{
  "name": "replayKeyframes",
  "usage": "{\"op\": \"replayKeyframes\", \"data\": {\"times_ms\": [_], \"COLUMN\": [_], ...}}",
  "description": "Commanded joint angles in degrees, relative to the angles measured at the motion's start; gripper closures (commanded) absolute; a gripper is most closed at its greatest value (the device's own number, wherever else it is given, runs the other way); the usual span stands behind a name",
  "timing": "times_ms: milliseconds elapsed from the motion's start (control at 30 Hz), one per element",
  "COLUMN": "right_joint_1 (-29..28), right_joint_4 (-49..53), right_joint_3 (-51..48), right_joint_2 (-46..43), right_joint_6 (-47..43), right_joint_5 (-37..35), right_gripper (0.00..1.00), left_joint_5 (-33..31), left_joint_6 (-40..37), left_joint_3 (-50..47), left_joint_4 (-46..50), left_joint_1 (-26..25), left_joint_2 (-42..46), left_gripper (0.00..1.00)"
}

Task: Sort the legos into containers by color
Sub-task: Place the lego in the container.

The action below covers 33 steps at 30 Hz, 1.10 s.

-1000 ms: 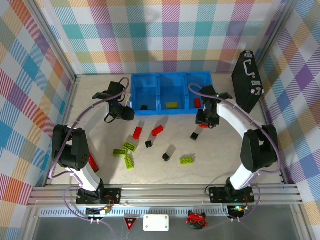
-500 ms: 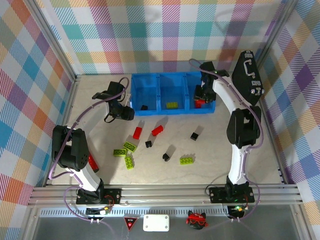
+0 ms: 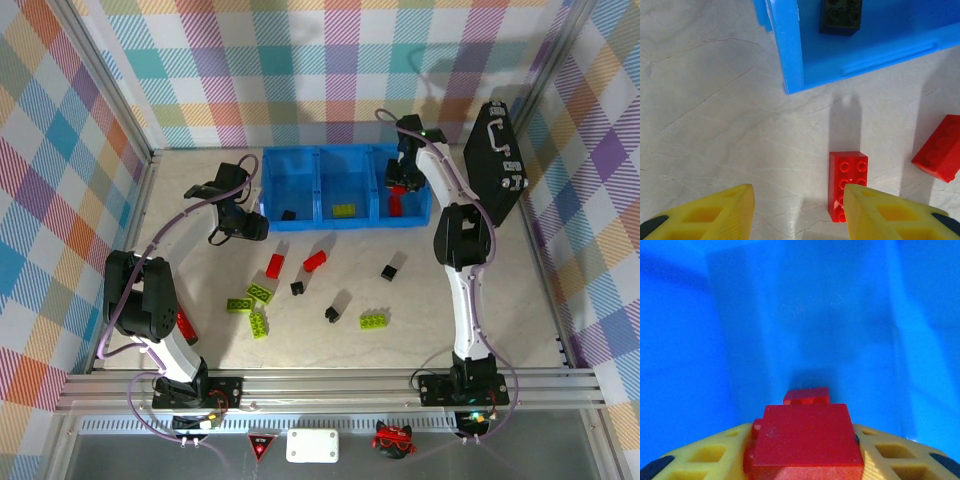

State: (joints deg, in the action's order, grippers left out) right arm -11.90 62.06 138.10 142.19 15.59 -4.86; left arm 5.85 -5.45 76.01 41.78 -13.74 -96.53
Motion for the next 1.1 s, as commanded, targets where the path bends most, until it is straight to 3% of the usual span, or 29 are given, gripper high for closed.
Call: {"op": "replayKeyframes", "data": {"times_ms": [0, 533, 700, 1067], "right_joint_1": [0.45, 0.91, 0.91, 0.80], "right_joint_4": [-1.25, -4.87, -4.09, -0.10], "right_joint_3": [3.37, 4.09, 4.19, 0.89], "right_joint_2": [2.55, 5.78, 3.27, -7.27], "right_joint_6": [-2.41, -3.55, -3.35, -3.31], "right_joint_5": [1.63, 2.74, 3.06, 4.41], "right_gripper": [0.53, 0.48, 0.42, 0.41], "left_joint_5": [-0.76, -1.10, -1.01, -1.61], "left_joint_6": [-0.60, -0.52, -0.39, 1.47], "left_joint_3": [0.11, 0.02, 0.02, 0.09], "left_joint_4": [-0.09, -0.29, -0.37, 0.80], "left_joint_1": [-0.24, -0.24, -0.24, -1.73], "left_joint_2": [1.45, 0.13, 0.28, 1.87], "left_gripper": [0.50, 0.50, 0.50, 0.50]}}
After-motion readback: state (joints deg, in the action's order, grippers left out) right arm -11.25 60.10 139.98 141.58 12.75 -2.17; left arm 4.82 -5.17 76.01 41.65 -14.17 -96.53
